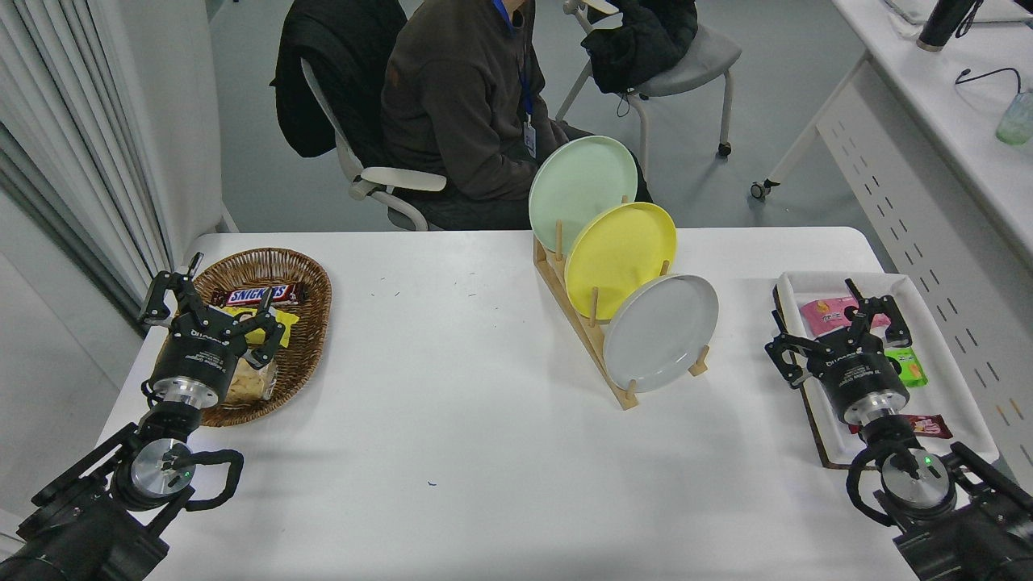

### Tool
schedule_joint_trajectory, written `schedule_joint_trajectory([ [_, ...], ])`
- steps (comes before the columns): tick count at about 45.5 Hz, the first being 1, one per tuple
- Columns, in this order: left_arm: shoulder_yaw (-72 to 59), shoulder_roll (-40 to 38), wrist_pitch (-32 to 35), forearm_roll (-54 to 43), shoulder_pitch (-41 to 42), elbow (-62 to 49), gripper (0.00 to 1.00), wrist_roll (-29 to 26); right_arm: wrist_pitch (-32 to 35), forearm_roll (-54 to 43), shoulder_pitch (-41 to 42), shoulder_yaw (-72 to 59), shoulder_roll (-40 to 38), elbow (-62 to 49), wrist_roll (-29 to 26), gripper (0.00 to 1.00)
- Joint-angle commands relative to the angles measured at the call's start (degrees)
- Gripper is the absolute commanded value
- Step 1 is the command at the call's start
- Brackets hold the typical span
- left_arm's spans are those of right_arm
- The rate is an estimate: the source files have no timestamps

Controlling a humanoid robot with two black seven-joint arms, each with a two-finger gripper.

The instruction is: Place the plate on the table

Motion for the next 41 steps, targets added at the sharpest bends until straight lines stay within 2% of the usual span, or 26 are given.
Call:
schedule_joint_trajectory([
  [1,0.00,0.00,0.05,0.00,0.00,0.00,0.98,-0.05,-0.43,0.05,1.68,-0.86,-0.11,-0.15,0.01,1.00],
  [41,0.00,0.00,0.05,0.00,0.00,0.00,0.98,0.03,-0.34,-0.13,1.94,-1.04,-0.55,-0.15,0.01,1.00],
])
